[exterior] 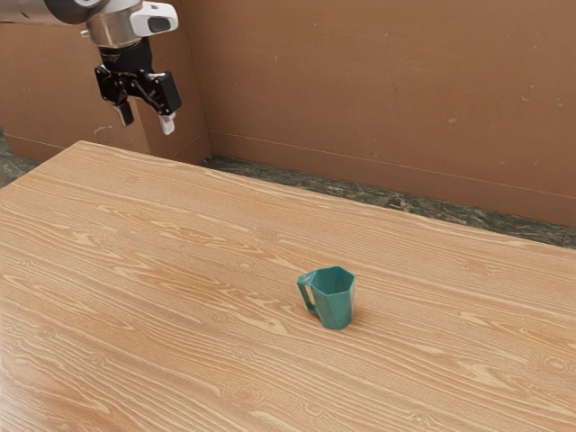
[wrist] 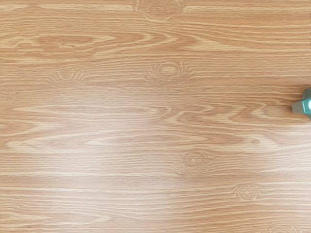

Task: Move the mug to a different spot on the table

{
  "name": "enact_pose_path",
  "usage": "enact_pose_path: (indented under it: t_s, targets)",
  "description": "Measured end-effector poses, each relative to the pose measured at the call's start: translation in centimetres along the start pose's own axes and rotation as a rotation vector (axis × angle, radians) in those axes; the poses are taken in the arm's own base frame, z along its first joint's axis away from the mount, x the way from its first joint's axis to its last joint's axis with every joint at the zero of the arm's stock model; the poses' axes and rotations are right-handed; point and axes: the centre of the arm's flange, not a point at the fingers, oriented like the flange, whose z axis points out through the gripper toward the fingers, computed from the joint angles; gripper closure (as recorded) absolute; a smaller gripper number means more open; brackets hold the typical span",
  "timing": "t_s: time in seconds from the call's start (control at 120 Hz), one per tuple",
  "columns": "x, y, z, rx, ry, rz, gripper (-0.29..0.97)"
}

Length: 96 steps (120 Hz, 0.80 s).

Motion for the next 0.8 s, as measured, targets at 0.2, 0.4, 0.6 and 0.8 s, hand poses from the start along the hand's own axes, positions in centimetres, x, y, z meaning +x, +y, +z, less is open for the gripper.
enact_pose_path:
  t_s: [0.2, 0.4, 0.6, 0.8]
  targets:
    - [0.1, 0.3, 0.1, -0.005, -0.001, 0.008, 0.0]
    - [0.1, 0.0, 0.0, -0.019, 0.003, 0.013, 0.0]
    - [-0.2, 4.6, -0.9, -0.035, 0.032, 0.247, 0.0]
    - [3.6, 9.2, 5.4, -0.116, 0.014, 0.564, 0.01]
